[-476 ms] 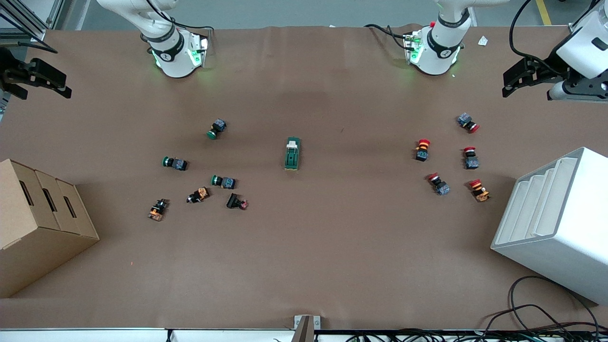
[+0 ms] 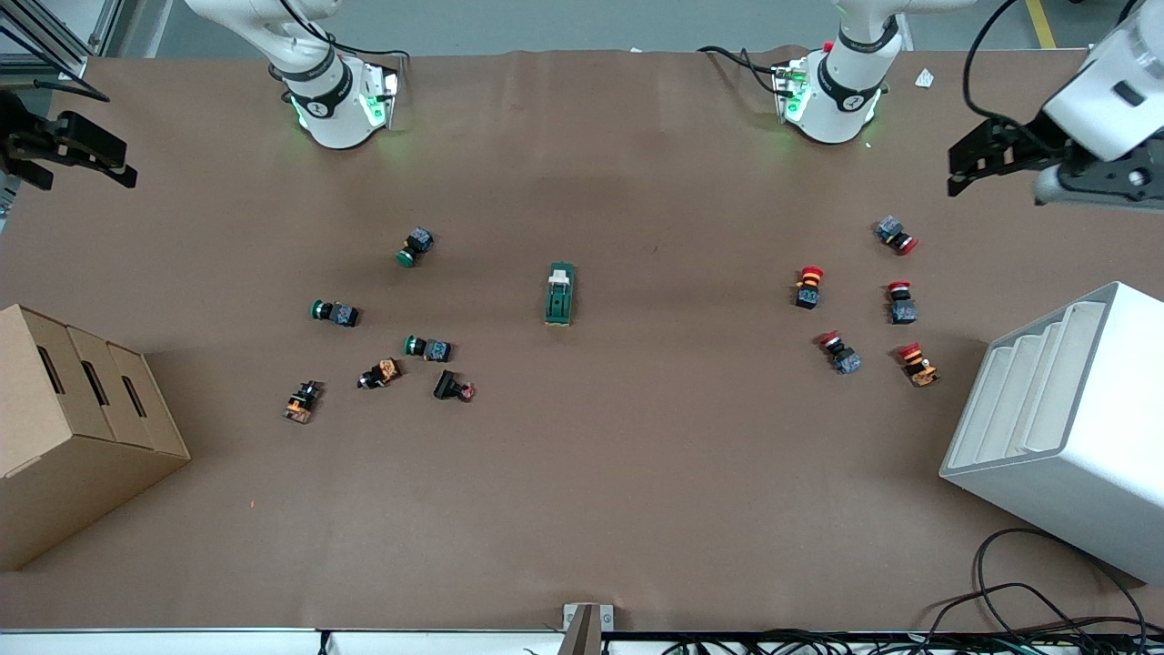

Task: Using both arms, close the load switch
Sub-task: 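Move the left gripper over the green load switch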

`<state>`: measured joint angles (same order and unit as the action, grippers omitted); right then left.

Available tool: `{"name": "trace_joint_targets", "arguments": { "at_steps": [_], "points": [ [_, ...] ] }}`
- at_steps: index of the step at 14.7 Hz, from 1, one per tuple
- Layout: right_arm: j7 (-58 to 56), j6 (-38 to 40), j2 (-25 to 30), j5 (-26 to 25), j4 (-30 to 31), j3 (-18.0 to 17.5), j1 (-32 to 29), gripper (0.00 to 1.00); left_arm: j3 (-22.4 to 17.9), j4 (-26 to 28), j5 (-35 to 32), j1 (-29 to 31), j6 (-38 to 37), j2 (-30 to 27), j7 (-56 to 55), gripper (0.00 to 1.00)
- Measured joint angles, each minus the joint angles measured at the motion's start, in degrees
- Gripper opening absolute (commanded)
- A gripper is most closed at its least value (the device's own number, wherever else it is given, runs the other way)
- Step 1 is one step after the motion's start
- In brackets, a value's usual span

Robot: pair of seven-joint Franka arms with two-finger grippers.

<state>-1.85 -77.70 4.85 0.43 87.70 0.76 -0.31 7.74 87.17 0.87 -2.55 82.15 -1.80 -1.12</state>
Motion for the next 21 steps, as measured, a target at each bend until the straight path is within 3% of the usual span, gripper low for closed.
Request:
{"name": "trace_joint_targets", "arguments": {
  "at_steps": [6, 11, 16, 21],
  "points": [
    [0.0, 0.31, 0.0, 0.31, 0.01, 0.02, 0.0, 1.0, 12.0, 0.33, 0.0, -0.49, 6.31, 6.06, -14.95, 1.0],
    [0.0, 0.72, 0.02, 0.33, -0.37, 0.05, 0.0, 1.0, 22.63, 7.94, 0.01, -1.49, 19.2, 9.37, -29.97, 1.0],
    [0.0, 0.71, -0.59, 0.33, -0.61, 0.08, 0.0, 1.0, 24.06, 14.87, -3.57, -12.33, 32.27, 14.32, -47.34, 1.0],
    [-0.03, -2.47, -7.73, 0.29, -0.42, 0.09, 0.02, 1.0, 24.09, 15.45, -20.6, -24.38, 41.94, 24.79, -67.33, 1.0]
  ]
}}
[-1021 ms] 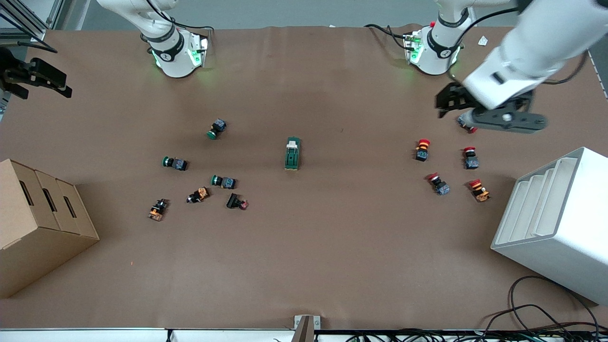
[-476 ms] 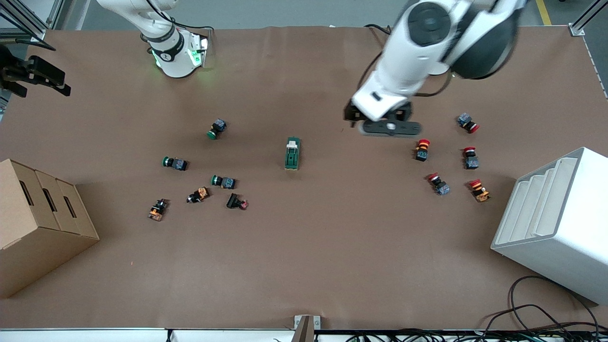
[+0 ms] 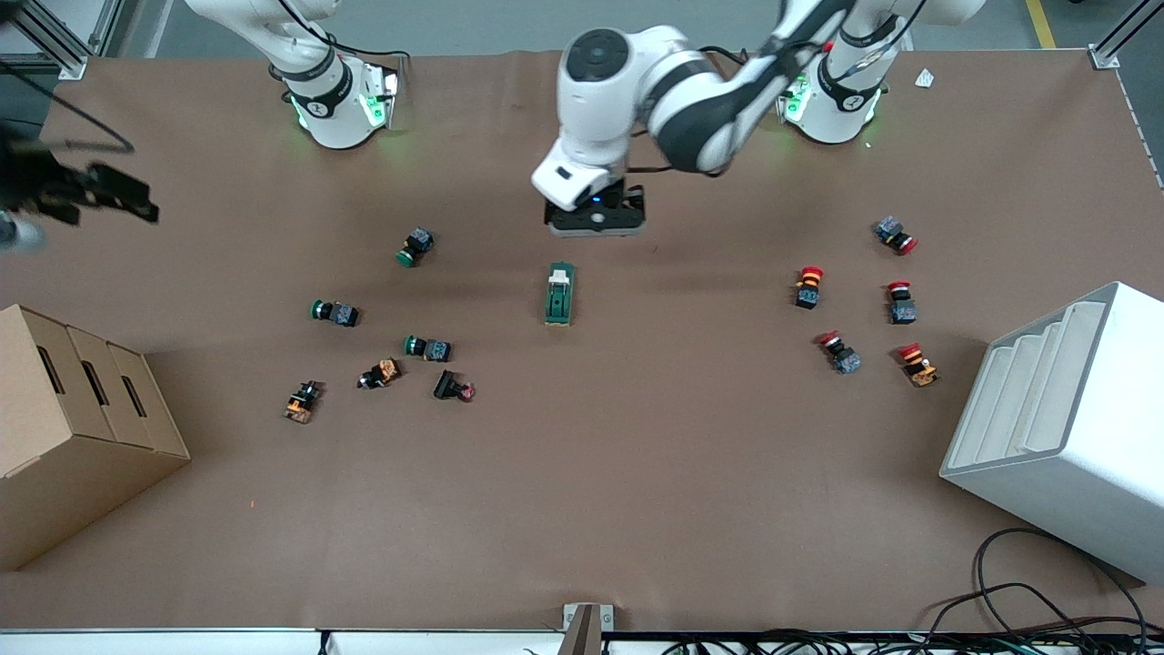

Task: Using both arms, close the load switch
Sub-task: 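Reach the right gripper to the switch base while the left gripper lowers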

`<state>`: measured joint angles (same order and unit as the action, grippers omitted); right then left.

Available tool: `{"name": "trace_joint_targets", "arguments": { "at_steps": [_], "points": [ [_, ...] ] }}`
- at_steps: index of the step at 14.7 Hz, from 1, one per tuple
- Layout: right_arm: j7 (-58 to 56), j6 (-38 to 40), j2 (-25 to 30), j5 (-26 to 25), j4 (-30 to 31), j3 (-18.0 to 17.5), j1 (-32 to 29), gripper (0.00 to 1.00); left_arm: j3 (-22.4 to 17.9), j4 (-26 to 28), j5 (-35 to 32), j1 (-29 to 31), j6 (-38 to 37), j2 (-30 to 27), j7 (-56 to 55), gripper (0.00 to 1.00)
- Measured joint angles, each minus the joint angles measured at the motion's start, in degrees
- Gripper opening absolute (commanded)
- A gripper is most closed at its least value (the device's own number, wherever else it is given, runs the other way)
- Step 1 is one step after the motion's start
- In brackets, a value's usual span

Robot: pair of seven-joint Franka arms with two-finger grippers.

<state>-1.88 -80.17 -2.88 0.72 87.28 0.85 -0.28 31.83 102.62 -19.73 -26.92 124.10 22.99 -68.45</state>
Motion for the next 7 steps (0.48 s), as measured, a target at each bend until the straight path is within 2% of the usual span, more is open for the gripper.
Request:
{"name": "trace_joint_targets", "arguments": {
  "at_steps": [3, 7],
  "points": [
    [1.95, -0.9, -3.67, 0.99, 0.55, -0.23, 0.41, 1.0, -0.01, 0.01, -14.57, -4.57, 4.58, 6.84, -14.4, 1.0],
    [17.55, -4.27, -3.91, 5.28, 3.5, -0.76, 3.95, 1.0, 0.03, -0.08, -29.11, -9.12, 6.44, 12.73, -27.29, 0.99]
  ]
}}
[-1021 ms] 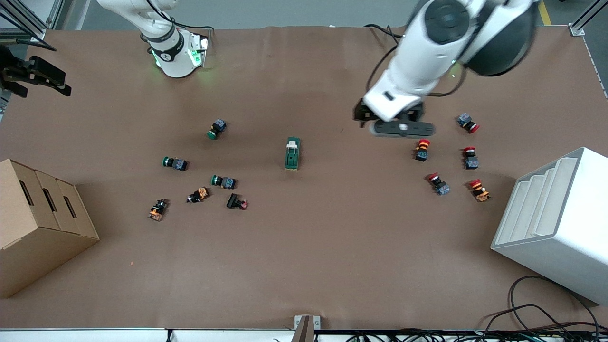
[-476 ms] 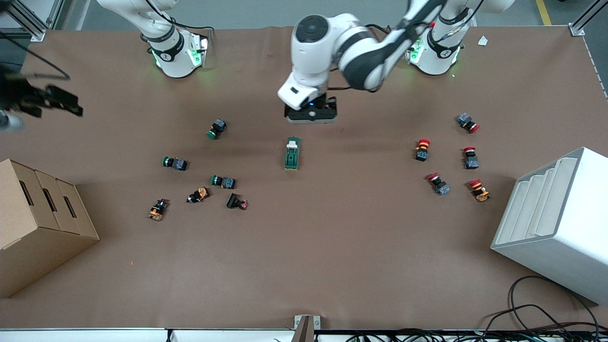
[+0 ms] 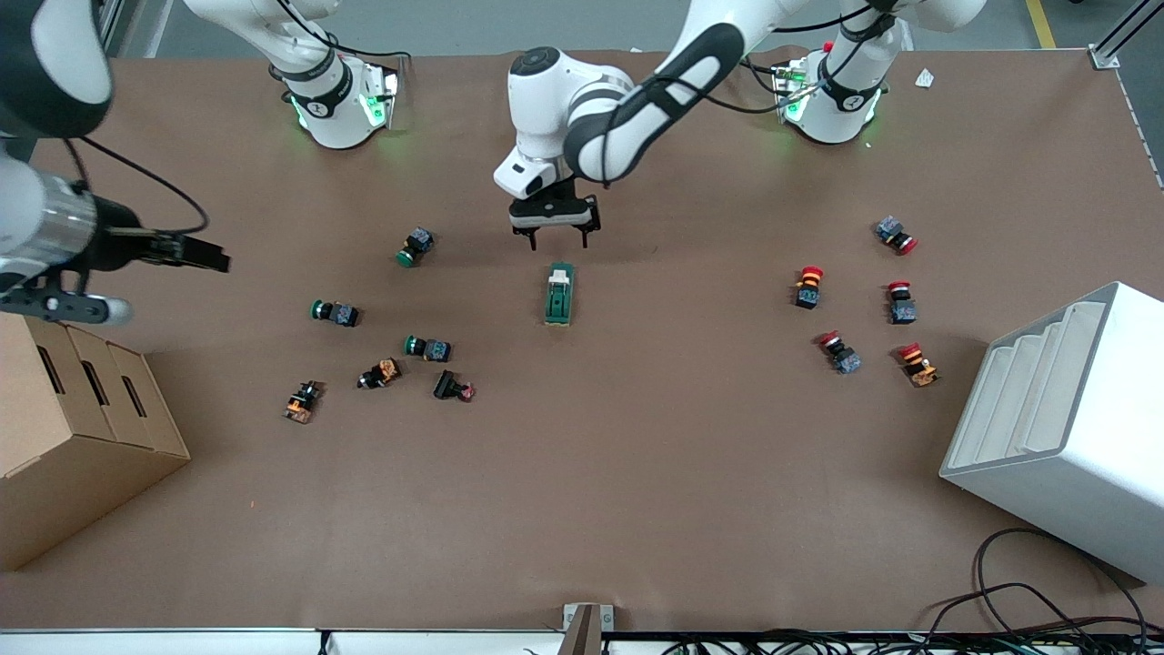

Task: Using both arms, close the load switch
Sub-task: 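Reach the right gripper to the switch base while the left gripper lowers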

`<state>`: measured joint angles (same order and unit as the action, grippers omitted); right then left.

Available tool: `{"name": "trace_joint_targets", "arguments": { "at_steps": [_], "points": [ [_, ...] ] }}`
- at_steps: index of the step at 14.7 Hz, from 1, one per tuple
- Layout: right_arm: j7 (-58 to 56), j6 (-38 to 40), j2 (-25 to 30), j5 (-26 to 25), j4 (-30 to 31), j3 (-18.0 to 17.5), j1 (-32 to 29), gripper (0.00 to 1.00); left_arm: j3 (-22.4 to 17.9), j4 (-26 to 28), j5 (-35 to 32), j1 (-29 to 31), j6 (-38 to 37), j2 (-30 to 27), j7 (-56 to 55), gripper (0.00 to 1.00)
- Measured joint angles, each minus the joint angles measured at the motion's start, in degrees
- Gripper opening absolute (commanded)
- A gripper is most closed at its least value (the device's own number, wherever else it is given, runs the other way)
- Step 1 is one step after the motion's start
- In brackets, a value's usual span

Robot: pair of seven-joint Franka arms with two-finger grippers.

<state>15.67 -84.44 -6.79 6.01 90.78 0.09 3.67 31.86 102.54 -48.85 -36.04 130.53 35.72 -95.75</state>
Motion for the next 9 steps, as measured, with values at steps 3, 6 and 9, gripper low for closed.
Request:
{"name": "trace_joint_targets", "arguments": {
  "at_steps": [3, 6, 9],
  "points": [
    [14.4, -5.26, 0.02, 2.21, 4.06, -0.41, 6.09, 1.0, -0.02, 0.2, -8.54, -2.52, -0.13, 1.48, -3.51, 0.96],
    [29.7, -13.67, -0.01, 3.49, 10.0, -0.63, 13.1, 1.0, -0.06, 1.95, -20.73, -3.04, -0.2, 3.16, -11.36, 0.96],
    [43.39, -25.07, -0.27, 4.36, 16.41, -0.79, 20.97, 1.0, -0.09, 4.4, -33.24, -3.11, -0.21, 5.13, -22.87, 0.97]
  ]
}}
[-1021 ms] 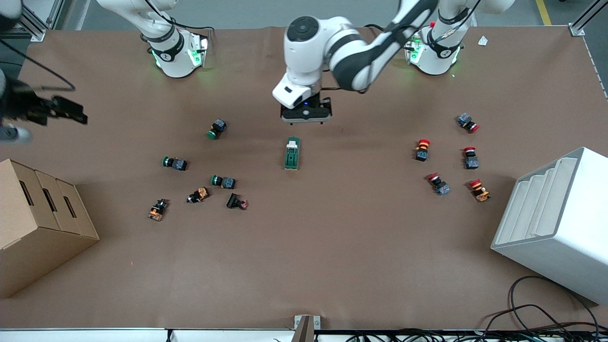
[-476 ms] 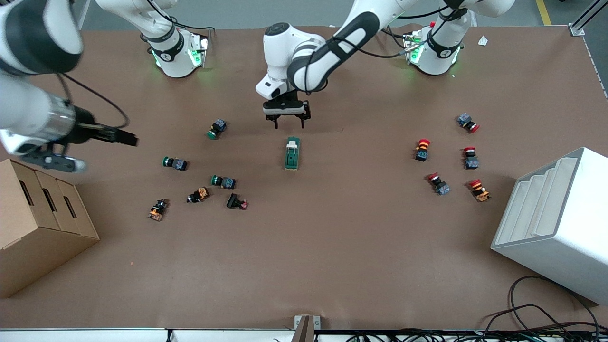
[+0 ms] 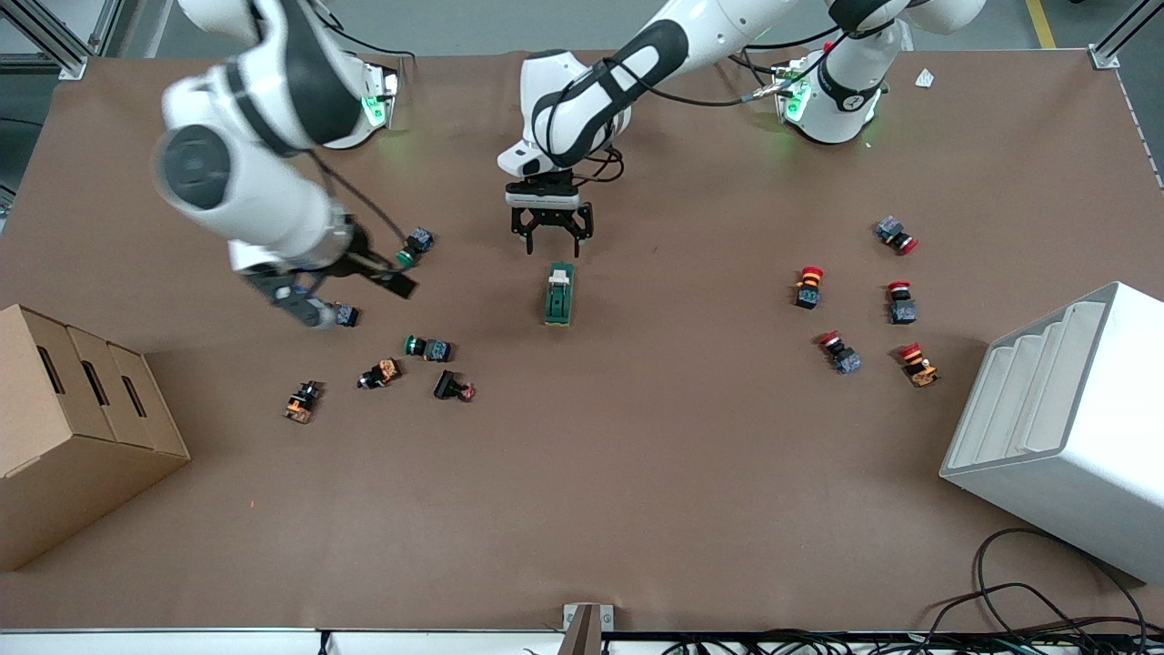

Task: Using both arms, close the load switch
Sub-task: 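Reach the right gripper to the switch base while the left gripper lowers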

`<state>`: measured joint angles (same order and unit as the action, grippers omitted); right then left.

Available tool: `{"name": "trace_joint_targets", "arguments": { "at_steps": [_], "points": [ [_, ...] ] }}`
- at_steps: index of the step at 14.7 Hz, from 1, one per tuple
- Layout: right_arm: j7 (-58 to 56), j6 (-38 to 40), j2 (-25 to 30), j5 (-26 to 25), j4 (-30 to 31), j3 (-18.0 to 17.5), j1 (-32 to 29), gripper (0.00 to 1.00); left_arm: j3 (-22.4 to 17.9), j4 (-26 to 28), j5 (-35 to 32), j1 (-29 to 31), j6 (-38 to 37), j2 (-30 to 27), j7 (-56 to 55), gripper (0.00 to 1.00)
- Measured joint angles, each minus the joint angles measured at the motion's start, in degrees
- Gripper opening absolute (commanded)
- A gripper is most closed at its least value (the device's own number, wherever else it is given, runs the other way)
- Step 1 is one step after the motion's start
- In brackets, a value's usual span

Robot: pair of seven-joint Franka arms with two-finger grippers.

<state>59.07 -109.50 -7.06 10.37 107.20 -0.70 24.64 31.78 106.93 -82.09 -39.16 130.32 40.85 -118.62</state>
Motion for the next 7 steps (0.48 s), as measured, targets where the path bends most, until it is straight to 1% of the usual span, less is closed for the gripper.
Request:
{"name": "trace_joint_targets", "arguments": {
  "at_steps": [2, 4, 5, 7],
  "points": [
    [3.59, -4.99, -0.99, 2.52, 3.0, -0.04, 3.21, 1.0, -0.04, 1.41, -7.5, -0.32, -0.6, 0.92, -8.05, 0.97],
    [3.83, -8.3, -3.03, 6.29, 4.02, 0.01, 4.51, 1.0, -0.09, 1.92, -14.11, -0.6, -3.41, 2.2, -14.58, 0.97],
    [3.83, -9.97, -4.23, 7.29, 4.16, 0.02, 5.08, 1.0, -0.13, 1.96, -16.95, -0.64, -5.13, 3.04, -17.01, 0.97],
    [3.83, -12.93, -6.71, 8.05, 4.33, 0.05, 6.42, 1.0, -0.19, 1.95, -20.47, -0.69, -8.08, 4.64, -19.94, 0.97]
  ]
}}
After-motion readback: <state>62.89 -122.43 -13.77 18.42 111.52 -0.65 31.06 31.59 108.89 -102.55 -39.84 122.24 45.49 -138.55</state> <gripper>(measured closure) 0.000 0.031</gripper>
